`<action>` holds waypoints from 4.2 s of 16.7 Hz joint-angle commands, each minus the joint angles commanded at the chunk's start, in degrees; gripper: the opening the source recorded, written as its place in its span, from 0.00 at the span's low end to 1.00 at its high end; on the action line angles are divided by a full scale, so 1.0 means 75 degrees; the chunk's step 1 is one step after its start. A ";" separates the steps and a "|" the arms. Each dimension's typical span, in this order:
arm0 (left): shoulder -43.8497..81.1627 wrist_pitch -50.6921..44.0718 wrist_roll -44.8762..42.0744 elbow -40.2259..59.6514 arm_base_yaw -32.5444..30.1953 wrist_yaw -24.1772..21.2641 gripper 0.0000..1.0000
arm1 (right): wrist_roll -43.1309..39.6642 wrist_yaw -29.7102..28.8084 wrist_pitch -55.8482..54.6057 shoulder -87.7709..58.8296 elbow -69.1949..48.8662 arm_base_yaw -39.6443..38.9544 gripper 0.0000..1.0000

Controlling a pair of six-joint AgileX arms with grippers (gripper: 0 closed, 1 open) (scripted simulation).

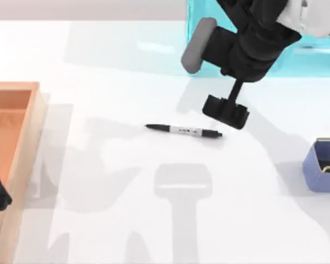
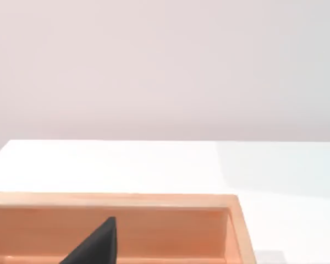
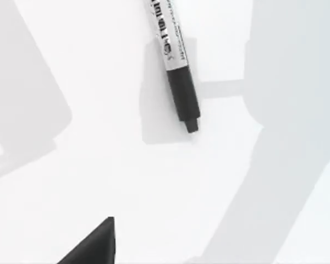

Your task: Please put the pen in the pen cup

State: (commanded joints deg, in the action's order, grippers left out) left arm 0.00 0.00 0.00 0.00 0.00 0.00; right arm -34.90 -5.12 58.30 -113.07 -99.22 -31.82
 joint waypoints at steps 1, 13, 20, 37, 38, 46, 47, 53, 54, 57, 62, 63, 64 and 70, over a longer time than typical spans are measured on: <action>0.0000 0.0000 0.0000 0.0000 0.0000 0.0000 1.00 | -0.0189 -0.0071 0.0288 -0.0590 -0.0585 -0.0141 1.00; 0.0000 0.0000 0.0000 0.0000 0.0000 0.0000 1.00 | -0.1045 -0.0473 0.1538 -0.3296 -0.3393 -0.0733 1.00; 0.0000 0.0000 0.0000 0.0000 0.0000 0.0000 1.00 | -0.1160 -0.0465 0.0394 -0.3805 -0.2794 -0.0614 1.00; 0.0000 0.0000 0.0000 0.0000 0.0000 0.0000 1.00 | -0.1254 -0.0459 -0.0664 -0.4298 -0.2223 -0.0515 0.32; 0.0000 0.0000 0.0000 0.0000 0.0000 0.0000 1.00 | -0.1254 -0.0459 -0.0664 -0.4298 -0.2223 -0.0515 0.25; 0.0000 0.0000 0.0000 0.0000 0.0000 0.0000 1.00 | -0.1254 -0.0459 -0.0664 -0.4298 -0.2223 -0.0515 0.00; 0.0000 0.0000 0.0000 0.0000 0.0000 0.0000 1.00 | -0.1254 -0.0459 -0.0664 -0.4298 -0.2223 -0.0515 0.00; 0.0000 0.0000 0.0000 0.0000 0.0000 0.0000 1.00 | -0.0776 -0.0170 0.0002 -0.3378 -0.1941 -0.0796 0.00; 0.0000 0.0000 0.0000 0.0000 0.0000 0.0000 1.00 | -0.0647 -0.0184 0.0159 -0.3122 -0.1813 -0.0920 0.00; 0.0000 0.0000 0.0000 0.0000 0.0000 0.0000 1.00 | -0.0140 -0.0224 0.0823 -0.1932 -0.1299 -0.1419 0.00; 0.0000 0.0000 0.0000 0.0000 0.0000 0.0000 1.00 | 0.0710 -0.0301 0.1960 0.0006 -0.0443 -0.2316 0.00; 0.0000 0.0000 0.0000 0.0000 0.0000 0.0000 1.00 | 0.0816 -0.0315 0.2092 0.0185 -0.0355 -0.2426 0.00; 0.0000 0.0000 0.0000 0.0000 0.0000 0.0000 1.00 | 0.0879 -0.0324 0.2165 0.0282 -0.0305 -0.2488 0.00; 0.0000 0.0000 0.0000 0.0000 0.0000 0.0000 1.00 | 0.0885 -0.0235 0.2090 0.0315 -0.0278 -0.2399 0.00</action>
State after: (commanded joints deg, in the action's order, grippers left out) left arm 0.00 0.00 0.00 0.00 0.00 0.00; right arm -28.26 -6.88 73.98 -110.71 -101.31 -49.81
